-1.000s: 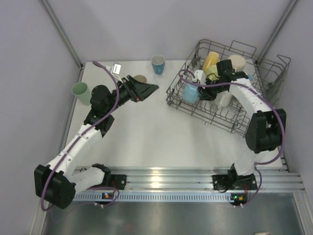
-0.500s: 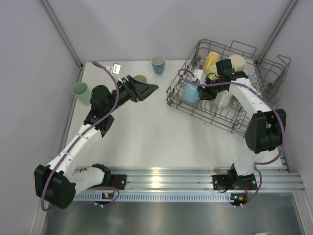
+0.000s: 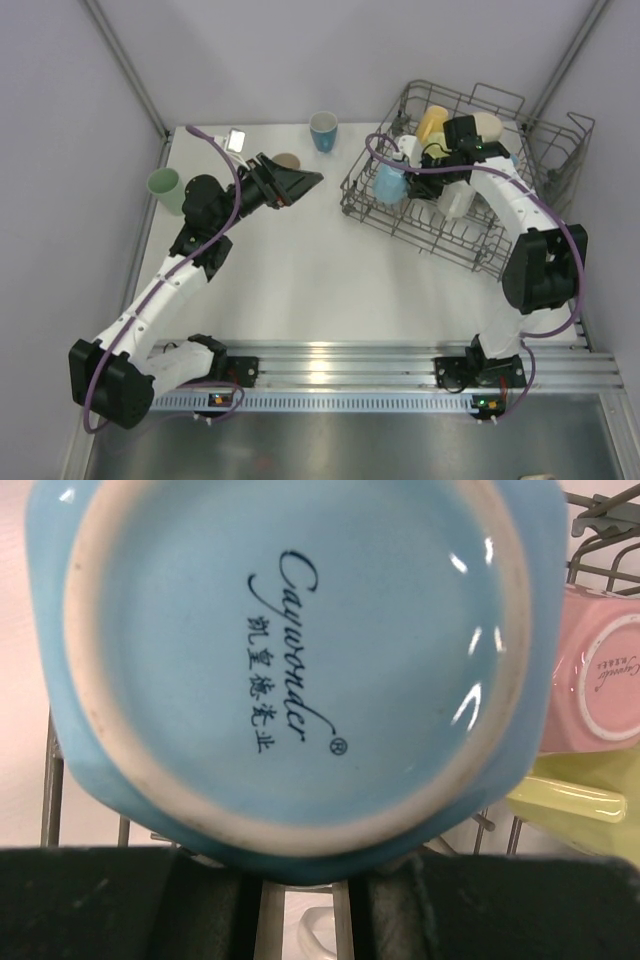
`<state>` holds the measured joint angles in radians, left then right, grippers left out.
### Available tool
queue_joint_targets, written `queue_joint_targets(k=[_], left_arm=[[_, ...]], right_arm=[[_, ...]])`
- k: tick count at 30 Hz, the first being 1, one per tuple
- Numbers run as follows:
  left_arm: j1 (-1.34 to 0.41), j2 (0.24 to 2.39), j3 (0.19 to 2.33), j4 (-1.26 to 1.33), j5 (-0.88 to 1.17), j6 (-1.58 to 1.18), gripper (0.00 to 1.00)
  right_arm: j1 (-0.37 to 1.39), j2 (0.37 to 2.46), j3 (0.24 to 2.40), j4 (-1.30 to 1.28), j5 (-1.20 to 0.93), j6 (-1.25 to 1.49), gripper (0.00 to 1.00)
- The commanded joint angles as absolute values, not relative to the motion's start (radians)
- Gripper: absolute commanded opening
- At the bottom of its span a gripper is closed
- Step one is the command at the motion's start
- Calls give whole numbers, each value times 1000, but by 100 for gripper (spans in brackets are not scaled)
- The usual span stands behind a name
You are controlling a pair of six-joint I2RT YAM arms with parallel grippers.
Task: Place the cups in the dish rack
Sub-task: Place the cup upside down on the dish rack
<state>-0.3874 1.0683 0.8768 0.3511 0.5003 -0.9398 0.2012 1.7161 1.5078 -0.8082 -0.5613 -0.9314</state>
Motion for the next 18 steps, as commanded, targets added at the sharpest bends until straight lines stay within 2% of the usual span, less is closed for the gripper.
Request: queue_joint_targets(k=[1,18], left_arm=[[-382,1037,881,393,502,-939,98],[-380,1051,870,394,497,-937,98]], right_arm=[[218,1661,1580,-721,-637,-936,0],[199,1758,1631,-814,-716,-976,0]])
